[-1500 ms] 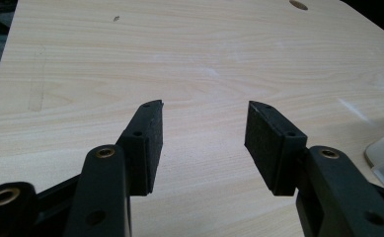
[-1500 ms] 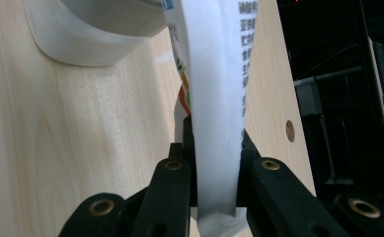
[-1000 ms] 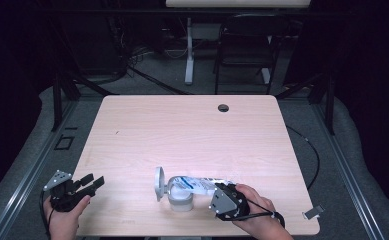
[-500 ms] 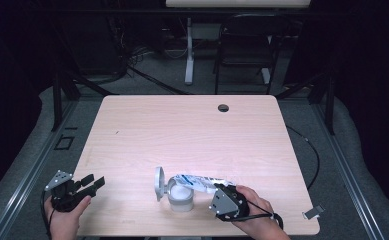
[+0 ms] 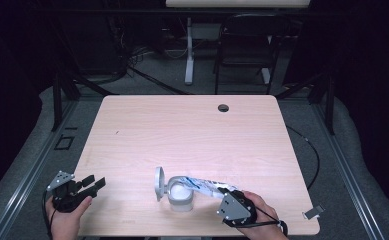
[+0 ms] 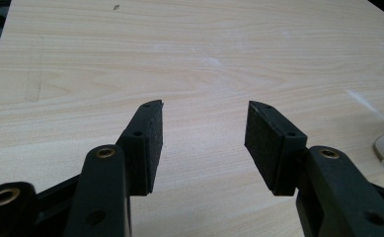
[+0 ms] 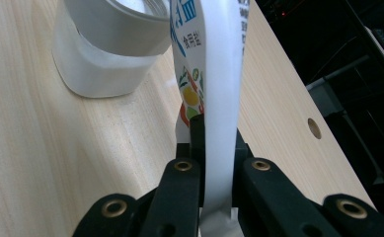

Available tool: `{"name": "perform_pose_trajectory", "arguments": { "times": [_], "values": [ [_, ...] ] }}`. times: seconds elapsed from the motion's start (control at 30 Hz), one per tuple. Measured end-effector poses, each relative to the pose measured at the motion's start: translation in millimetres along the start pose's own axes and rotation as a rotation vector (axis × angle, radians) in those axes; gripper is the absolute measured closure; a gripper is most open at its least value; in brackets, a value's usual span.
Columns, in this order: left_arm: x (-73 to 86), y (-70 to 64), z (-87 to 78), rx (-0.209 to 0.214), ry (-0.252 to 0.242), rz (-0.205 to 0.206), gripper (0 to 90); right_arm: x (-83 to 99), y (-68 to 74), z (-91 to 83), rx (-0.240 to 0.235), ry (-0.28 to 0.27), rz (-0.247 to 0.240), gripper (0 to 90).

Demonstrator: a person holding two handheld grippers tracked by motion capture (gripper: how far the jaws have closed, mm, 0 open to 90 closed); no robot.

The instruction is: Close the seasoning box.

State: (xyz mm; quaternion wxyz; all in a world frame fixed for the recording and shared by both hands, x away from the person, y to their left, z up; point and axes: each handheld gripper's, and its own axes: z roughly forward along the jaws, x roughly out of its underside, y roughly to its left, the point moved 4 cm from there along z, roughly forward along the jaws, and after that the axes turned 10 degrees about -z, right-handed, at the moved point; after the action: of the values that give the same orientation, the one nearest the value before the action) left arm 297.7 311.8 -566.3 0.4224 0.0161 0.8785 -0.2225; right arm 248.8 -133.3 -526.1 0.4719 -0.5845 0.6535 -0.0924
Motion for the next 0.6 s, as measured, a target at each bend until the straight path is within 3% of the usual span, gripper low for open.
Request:
{"name": "perform_pose_trajectory", "arguments": {
  "times": [0.33,0.6],
  "values": [
    [0.8,0.3,0.3,-0.002,0.007,0.0,49.3,-1.9,-0.1,-2.9,-0.021,-0.035,0.045,88.5],
    [0.9,0.0,0.6,-0.001,0.004,-0.001,49.3,-4.8,-5.7,-6.7,-0.046,-0.101,0.137,88.6]
  ]
}}
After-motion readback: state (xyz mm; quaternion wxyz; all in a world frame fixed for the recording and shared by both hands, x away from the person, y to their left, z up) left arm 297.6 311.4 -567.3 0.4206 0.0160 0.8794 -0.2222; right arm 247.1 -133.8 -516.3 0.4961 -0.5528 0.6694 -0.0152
